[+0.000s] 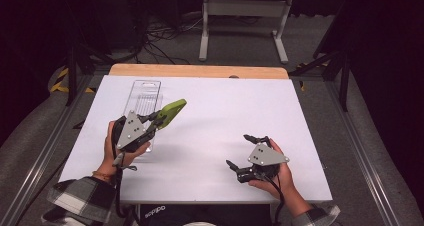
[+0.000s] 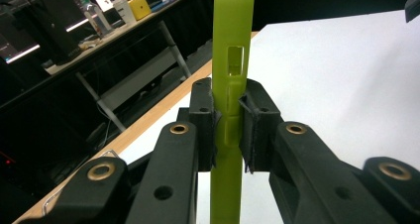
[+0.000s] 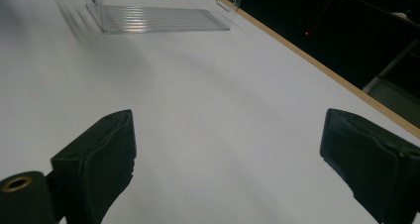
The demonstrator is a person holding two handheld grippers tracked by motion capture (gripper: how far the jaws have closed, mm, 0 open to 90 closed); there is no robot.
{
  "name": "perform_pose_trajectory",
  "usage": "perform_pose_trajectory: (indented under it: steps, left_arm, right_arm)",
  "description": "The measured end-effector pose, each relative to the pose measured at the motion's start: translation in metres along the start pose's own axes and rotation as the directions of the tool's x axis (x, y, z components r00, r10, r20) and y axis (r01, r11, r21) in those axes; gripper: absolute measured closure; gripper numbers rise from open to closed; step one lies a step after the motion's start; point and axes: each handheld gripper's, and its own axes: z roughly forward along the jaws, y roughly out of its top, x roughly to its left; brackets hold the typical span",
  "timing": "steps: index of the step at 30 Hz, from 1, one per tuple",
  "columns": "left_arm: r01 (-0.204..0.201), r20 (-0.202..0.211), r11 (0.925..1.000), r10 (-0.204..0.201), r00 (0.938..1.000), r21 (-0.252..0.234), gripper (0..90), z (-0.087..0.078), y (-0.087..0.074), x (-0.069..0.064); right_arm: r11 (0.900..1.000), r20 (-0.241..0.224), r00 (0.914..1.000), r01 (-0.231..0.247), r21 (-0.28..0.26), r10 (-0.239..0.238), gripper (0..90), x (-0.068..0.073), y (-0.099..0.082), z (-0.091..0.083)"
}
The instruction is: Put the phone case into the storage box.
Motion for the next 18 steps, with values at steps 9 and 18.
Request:
perform_pose_trajectory:
  steps: [9,18]
  left_arm:
    - [0.027,-0.009,0.9996,-0.027,0.9996,-0.011,78.4,-0.004,-0.002,0.008]
    - [0.07,-0.017,0.9969,-0.07,0.9974,-0.036,78.4,-0.013,-0.003,0.02]
  right_arm:
    - [0.9996,-0.004,0.9996,-0.029,-0.002,0.029,7.9,-0.005,-0.004,0.001]
    - [0.9994,0.003,0.9994,-0.036,-0.001,0.036,7.8,-0.006,-0.005,0.002]
